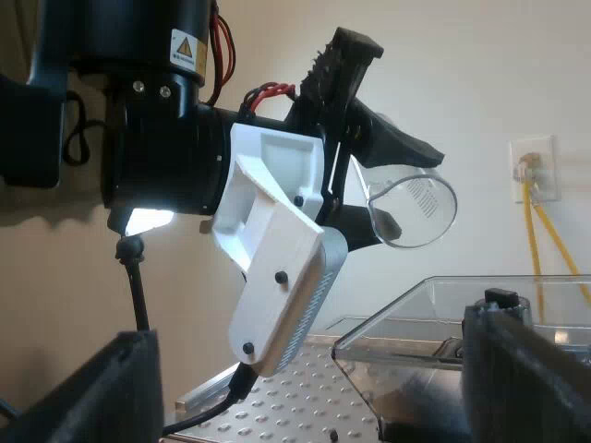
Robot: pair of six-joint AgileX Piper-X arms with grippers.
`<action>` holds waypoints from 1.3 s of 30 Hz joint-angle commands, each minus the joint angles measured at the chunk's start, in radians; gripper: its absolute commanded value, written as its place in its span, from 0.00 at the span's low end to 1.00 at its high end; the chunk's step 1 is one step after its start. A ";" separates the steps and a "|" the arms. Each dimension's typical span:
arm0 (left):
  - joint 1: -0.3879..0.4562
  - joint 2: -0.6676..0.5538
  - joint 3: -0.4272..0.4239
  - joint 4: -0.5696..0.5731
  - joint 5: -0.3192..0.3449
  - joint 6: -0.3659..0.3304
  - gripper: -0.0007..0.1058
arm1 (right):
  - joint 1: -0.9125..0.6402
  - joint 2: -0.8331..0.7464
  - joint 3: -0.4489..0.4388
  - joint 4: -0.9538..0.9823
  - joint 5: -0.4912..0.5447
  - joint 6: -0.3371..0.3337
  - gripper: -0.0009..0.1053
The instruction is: Pour the beans into the coffee machine
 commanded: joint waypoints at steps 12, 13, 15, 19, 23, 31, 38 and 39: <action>-0.006 -0.009 -0.002 -0.018 0.011 -0.042 0.38 | 0.001 -0.007 -0.010 -0.010 0.001 -0.013 0.65; -0.006 -0.011 -0.002 -0.018 0.011 -0.098 0.38 | 0.001 -0.007 -0.010 -0.004 0.001 -0.013 0.65; -0.006 -0.020 -0.002 -0.013 0.011 -0.170 0.38 | 0.001 -0.007 -0.010 -0.004 0.001 -0.013 0.65; -0.006 -0.045 -0.002 -0.008 0.011 -0.283 0.38 | 0.001 -0.007 -0.010 -0.004 -0.008 -0.013 0.65; -0.006 -0.087 -0.002 -0.006 -0.001 -0.433 0.38 | 0.001 -0.007 -0.010 -0.004 -0.010 -0.013 0.65; -0.006 -0.168 -0.002 0.096 -0.064 -0.777 0.38 | 0.001 -0.007 -0.010 -0.007 -0.296 -0.013 0.65; -0.006 -0.239 -0.002 0.224 -0.073 -0.954 0.38 | 0.001 -0.010 -0.010 0.043 -0.345 -0.013 0.65; -0.006 -0.239 -0.002 0.226 -0.073 -0.960 0.38 | 0.001 -0.011 -0.010 0.043 -0.345 -0.013 0.65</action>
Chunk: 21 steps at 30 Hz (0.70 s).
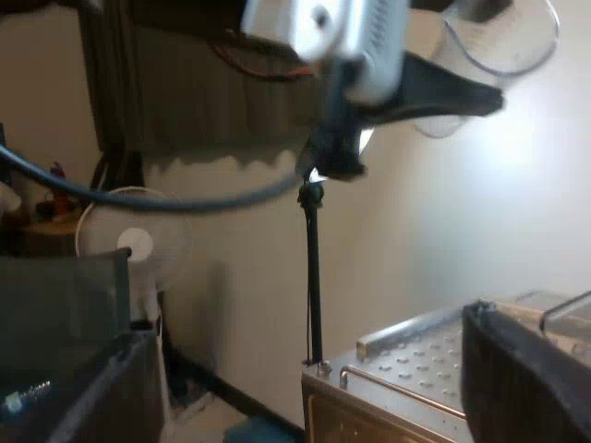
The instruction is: Pour the beans into the coffee machine
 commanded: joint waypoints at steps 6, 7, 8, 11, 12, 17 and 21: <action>0.027 -0.076 -0.002 0.124 -0.011 -0.224 0.38 | 0.001 -0.010 -0.010 0.049 -0.099 -0.013 0.65; 0.052 -0.081 -0.002 0.156 -0.011 -0.253 0.38 | 0.001 -0.010 -0.010 0.087 -0.117 -0.013 0.65; 0.085 -0.084 -0.002 0.183 -0.006 -0.281 0.38 | 0.001 -0.010 -0.010 0.114 -0.125 -0.013 0.65; 0.171 -0.097 0.002 0.205 0.072 -0.387 0.38 | 0.001 -0.010 -0.010 0.177 -0.134 -0.013 0.65; 0.199 -0.099 0.004 0.209 0.103 -0.410 0.38 | 0.001 -0.010 -0.010 0.178 -0.135 -0.013 0.65; 0.370 -0.146 0.052 0.234 0.283 -0.544 0.38 | 0.001 -0.010 -0.010 0.184 -0.144 -0.013 0.65; 0.442 -0.190 0.131 0.236 0.353 -0.572 0.38 | 0.001 -0.010 -0.010 0.209 -0.160 -0.013 0.65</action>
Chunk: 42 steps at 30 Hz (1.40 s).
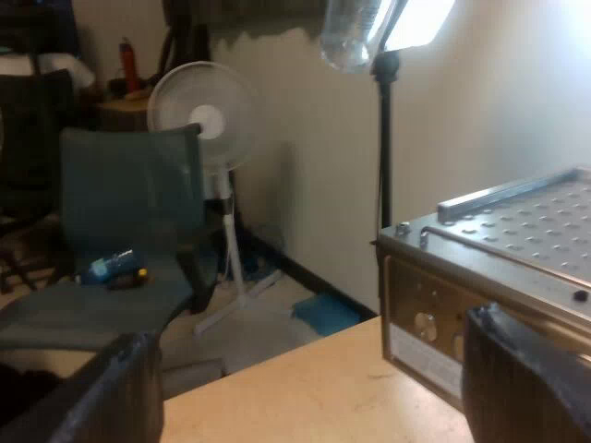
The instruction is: Pour the beans into the coffee machine
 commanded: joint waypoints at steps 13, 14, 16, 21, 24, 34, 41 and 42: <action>0.096 -0.211 0.468 -0.177 0.100 -0.086 0.38 | 0.001 -0.010 -0.010 0.123 -0.036 -0.013 0.65; 0.096 -0.228 0.507 -0.199 0.100 -0.089 0.38 | 0.001 -0.010 -0.010 0.138 -0.039 -0.013 0.65; 0.096 -0.253 0.561 -0.235 0.102 -0.109 0.38 | 0.001 -0.010 -0.010 0.156 -0.039 -0.013 0.65; 0.156 -0.309 0.680 -0.346 0.224 -0.230 0.38 | 0.001 -0.005 -0.010 0.198 -0.039 -0.013 0.65; 0.208 -0.332 0.729 -0.391 0.256 -0.260 0.38 | 0.001 0.003 0.002 0.197 -0.039 -0.013 0.65; 0.311 -0.381 0.933 -0.516 0.398 -0.306 0.38 | 0.001 0.061 0.054 0.194 -0.039 -0.013 0.65; 0.311 -0.382 1.082 -0.682 0.408 -0.363 0.38 | 0.001 0.142 0.057 0.132 -0.039 -0.013 0.65; 0.311 -0.382 1.095 -0.704 0.408 -0.373 0.38 | 0.001 0.151 0.057 0.122 -0.039 -0.013 0.65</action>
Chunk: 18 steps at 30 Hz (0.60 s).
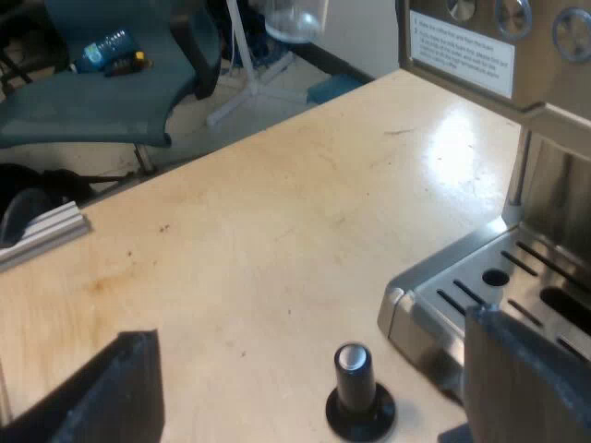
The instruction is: Pour the beans into the coffee machine
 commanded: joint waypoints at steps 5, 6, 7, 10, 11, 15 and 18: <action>-0.001 -0.011 0.161 -0.283 0.032 -0.081 0.38 | 0.001 0.087 -0.006 -0.104 -0.008 -0.013 0.65; -0.001 -0.011 0.176 -0.297 0.032 -0.087 0.38 | 0.001 0.099 -0.006 -0.112 -0.008 -0.013 0.65; -0.001 -0.011 0.209 -0.344 0.032 -0.097 0.38 | 0.001 0.115 -0.006 -0.118 -0.005 -0.013 0.65; -0.001 -0.011 0.274 -0.442 0.032 -0.113 0.38 | 0.001 0.140 -0.006 -0.131 -0.005 0.003 0.65; -0.001 -0.011 0.315 -0.509 0.032 -0.134 0.38 | 0.001 0.156 -0.006 -0.135 -0.003 0.020 0.65; -0.001 -0.011 0.417 -0.681 0.032 -0.182 0.38 | 0.001 0.190 -0.006 -0.151 0.020 0.030 0.65; -0.001 -0.008 0.493 -0.792 0.032 -0.203 0.38 | 0.001 0.215 -0.006 -0.160 0.071 0.030 0.65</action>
